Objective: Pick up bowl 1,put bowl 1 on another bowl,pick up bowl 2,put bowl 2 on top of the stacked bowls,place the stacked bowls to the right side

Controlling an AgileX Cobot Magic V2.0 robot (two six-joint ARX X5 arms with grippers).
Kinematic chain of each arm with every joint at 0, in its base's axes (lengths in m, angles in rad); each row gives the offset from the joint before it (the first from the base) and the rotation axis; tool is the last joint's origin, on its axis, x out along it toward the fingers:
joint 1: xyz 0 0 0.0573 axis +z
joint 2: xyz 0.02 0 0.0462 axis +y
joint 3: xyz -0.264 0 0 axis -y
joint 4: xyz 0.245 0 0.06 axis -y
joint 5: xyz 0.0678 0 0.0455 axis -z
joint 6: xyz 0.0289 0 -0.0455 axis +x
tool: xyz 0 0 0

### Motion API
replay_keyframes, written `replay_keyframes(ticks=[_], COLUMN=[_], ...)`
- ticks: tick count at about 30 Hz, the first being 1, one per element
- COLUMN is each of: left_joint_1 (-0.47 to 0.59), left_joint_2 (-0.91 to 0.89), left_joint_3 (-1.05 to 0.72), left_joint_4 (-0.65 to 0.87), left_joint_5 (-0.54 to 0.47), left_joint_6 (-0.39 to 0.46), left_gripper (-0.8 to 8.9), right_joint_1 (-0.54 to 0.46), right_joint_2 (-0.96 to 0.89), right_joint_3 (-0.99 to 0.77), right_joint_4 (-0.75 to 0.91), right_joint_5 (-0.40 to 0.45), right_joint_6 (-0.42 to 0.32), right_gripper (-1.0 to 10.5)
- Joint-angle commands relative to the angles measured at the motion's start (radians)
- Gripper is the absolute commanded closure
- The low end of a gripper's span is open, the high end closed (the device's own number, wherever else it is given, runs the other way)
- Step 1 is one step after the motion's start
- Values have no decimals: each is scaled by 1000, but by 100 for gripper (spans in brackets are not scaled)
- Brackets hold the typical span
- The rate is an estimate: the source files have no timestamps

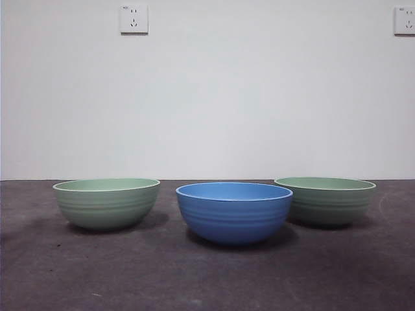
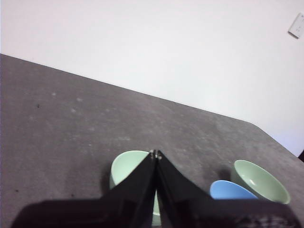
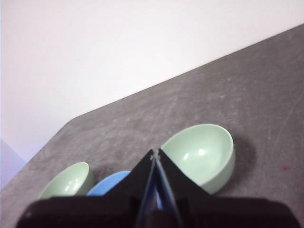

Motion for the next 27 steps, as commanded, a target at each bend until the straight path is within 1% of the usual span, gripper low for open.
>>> replay_keyframes(ticks=[1,4,7,11,15,18,22,24,27], left_joint_1=[3,2,2,2,2,0,-8,-24,-50], left_joint_2=[35,93,162,272,385,464,555,590,618], left_joint_3=[50,116,193,309,425,505,595,629,653], left_joint_4=[-48,-91,-157,-280,-425,-537,-672,-719,-738], left_joint_5=[22,68,117,181,233,257,258,257,255], left_joint_6=[2,40,97,216,354,454,546,576,583], left_gripper=[820,820,820,820,820,820,820,820,821], right_joint_1=[2,2,2,2,2,13,40,55,69], right_joint_2=[66,160,266,413,547,625,699,725,742], right_joint_3=[71,177,296,470,634,734,830,859,867], right_joint_4=[-37,-120,-238,-441,-638,-753,-883,-939,-961], right_joint_5=[-3,-37,-81,-81,-80,-80,-80,-79,-74], right_joint_6=[-3,-85,-205,-360,-482,-517,-550,-572,-579], right_gripper=[959,958,958,958,958,958,958,958,958])
